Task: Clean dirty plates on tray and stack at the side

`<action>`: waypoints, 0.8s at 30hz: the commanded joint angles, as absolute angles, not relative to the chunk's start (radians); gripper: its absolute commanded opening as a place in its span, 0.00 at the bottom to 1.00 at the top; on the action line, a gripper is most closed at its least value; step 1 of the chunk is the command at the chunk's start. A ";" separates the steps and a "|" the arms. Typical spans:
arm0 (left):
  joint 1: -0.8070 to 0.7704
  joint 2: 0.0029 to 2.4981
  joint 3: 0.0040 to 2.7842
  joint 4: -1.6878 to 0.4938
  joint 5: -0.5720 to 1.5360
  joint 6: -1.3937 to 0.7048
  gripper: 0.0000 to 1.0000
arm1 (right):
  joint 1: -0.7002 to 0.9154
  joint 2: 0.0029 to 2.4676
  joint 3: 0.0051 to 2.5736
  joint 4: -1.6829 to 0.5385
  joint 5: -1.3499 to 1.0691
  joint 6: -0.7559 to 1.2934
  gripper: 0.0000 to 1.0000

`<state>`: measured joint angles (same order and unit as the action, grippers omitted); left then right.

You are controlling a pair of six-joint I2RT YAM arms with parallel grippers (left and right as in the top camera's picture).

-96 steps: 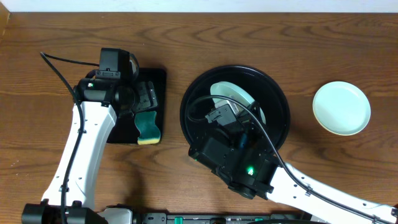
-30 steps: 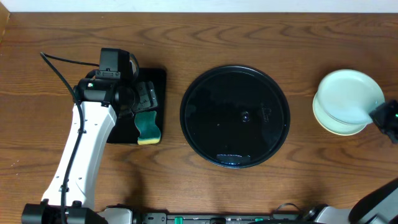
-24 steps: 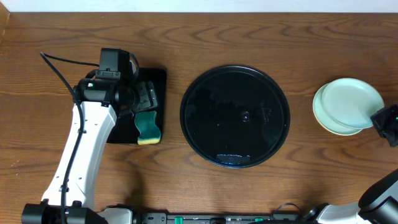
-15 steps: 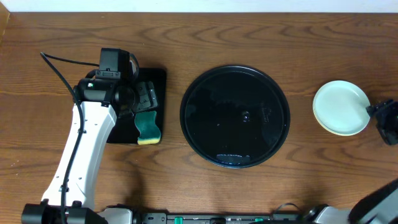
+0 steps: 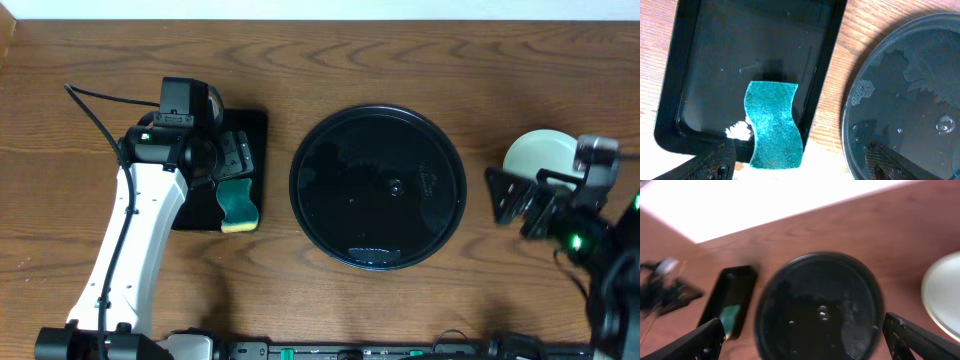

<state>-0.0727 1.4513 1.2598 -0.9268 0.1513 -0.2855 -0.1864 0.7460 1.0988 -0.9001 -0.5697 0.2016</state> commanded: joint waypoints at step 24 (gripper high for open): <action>-0.068 1.451 1.281 -0.929 0.149 -0.277 0.83 | -0.025 0.216 0.515 -0.506 -0.205 0.155 0.99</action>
